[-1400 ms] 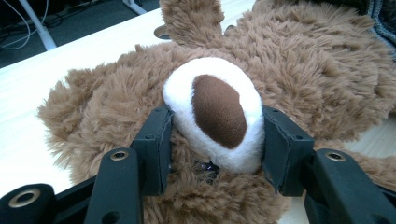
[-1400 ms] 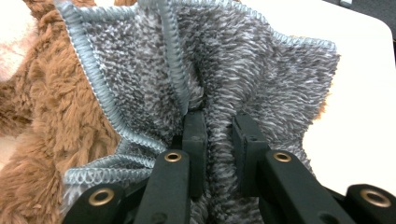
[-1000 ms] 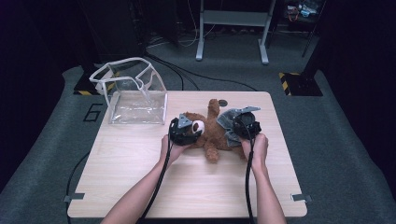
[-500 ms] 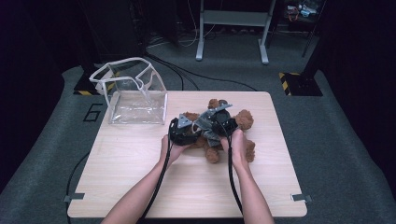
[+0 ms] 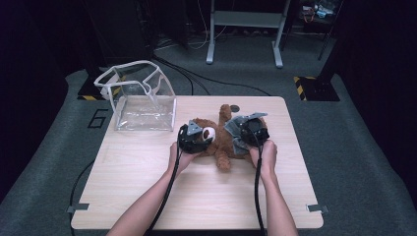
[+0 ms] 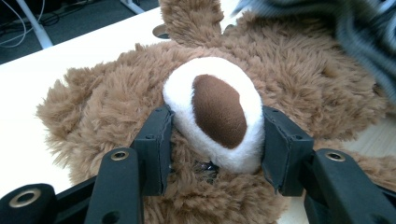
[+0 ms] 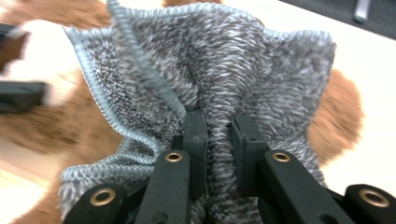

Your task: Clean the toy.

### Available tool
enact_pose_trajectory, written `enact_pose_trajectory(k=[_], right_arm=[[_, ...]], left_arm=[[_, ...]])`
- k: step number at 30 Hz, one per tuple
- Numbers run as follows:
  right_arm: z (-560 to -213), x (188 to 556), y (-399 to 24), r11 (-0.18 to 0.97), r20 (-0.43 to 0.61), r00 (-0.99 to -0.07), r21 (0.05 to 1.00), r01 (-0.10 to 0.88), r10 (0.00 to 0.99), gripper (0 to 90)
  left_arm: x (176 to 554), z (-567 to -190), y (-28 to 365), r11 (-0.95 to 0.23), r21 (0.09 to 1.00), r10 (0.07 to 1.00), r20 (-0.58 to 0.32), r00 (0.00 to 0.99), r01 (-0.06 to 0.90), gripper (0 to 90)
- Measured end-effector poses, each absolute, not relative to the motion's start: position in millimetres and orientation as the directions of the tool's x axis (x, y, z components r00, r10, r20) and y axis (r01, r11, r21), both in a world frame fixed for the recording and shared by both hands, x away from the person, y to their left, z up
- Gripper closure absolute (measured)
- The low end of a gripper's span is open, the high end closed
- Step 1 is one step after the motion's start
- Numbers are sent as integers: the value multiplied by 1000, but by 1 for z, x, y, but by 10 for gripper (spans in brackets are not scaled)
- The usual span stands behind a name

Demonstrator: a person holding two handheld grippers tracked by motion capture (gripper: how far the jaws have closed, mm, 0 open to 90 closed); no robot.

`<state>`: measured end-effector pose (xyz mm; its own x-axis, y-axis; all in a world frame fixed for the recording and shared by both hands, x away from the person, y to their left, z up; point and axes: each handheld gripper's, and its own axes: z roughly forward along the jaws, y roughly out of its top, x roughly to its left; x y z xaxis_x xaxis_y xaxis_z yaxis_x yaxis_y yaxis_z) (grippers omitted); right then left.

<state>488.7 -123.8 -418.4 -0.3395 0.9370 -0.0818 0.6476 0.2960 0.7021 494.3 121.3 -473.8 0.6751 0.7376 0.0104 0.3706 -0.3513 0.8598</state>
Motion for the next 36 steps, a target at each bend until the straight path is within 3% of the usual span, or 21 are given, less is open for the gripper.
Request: enact_pose_trajectory(k=[4,9,14,18,36], right_arm=[[-416,482,-131,280,-83,-320,713,642,944,783],[-404,461,-94,352,-119,-406,743,569,906,782],[-421,461,-66,414,-150,-453,713,566,879,781],[-432,462,-77,364,-91,-438,717,594,894,783],[-425,447,-149,261,-45,-330,716,647,943,780]], left_arm=[[495,-473,121,-352,857,739,8,674,376,487],[496,-473,121,-350,857,740,6,672,378,488],[498,-473,121,-338,857,743,-10,669,389,488],[498,-473,121,-345,856,740,-4,672,384,488],[499,-473,123,-339,856,733,-19,680,389,488]])
